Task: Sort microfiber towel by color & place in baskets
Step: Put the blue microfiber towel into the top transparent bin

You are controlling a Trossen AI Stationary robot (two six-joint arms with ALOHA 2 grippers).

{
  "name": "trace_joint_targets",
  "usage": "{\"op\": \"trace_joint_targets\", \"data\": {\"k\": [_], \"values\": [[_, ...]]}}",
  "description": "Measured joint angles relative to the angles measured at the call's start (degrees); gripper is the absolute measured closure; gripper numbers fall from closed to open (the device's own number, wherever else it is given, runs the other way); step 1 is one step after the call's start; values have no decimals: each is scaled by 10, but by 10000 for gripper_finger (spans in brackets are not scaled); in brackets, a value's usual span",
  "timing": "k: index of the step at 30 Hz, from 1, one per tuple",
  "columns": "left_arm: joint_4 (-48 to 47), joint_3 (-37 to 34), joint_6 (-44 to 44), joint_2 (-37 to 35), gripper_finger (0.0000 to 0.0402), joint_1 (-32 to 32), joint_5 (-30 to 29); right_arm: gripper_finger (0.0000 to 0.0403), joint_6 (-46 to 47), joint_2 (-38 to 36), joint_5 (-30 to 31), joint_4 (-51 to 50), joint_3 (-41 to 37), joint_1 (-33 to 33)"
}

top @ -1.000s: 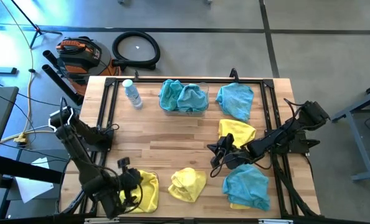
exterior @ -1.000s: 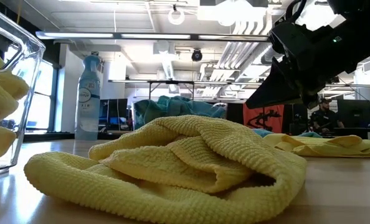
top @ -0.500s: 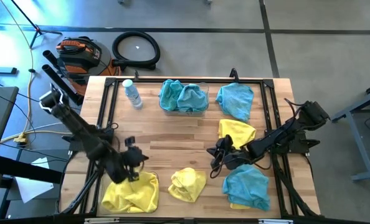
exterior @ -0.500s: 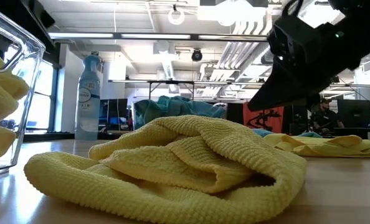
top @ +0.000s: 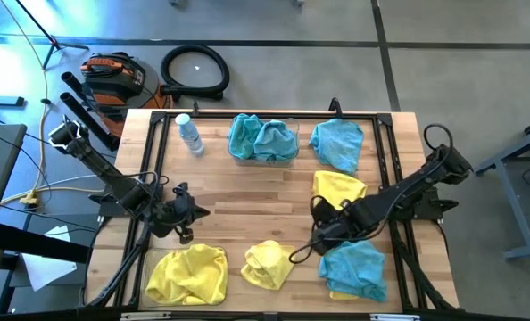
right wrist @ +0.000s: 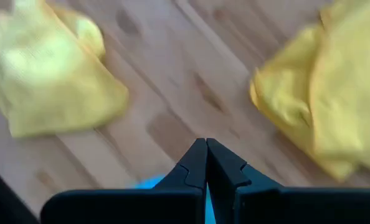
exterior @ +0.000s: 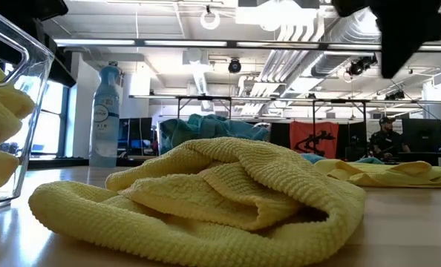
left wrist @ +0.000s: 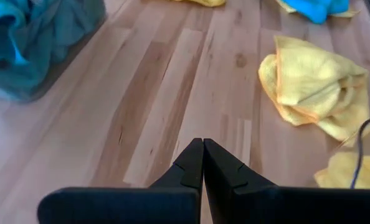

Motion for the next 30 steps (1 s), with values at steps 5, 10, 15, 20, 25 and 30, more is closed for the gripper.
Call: {"op": "trace_joint_targets", "data": {"k": [5, 10, 15, 20, 25, 30], "values": [[4, -3, -3, 0, 402, 0, 32, 402, 94, 0, -40, -99, 16, 41], [23, -3, -3, 0, 402, 0, 50, 382, 236, 0, -85, -134, -5, 100], [36, -3, -3, 0, 402, 0, 51, 333, 358, 0, -129, -113, -35, 150], [37, -3, -4, 0, 402, 0, 51, 274, 439, 0, -119, -69, -62, 192], [39, -3, -4, 0, 402, 0, 51, 232, 501, 0, -118, 11, -117, 221], [39, -3, -4, 0, 402, 0, 51, 215, 536, 0, -131, 119, -186, 231]]}}
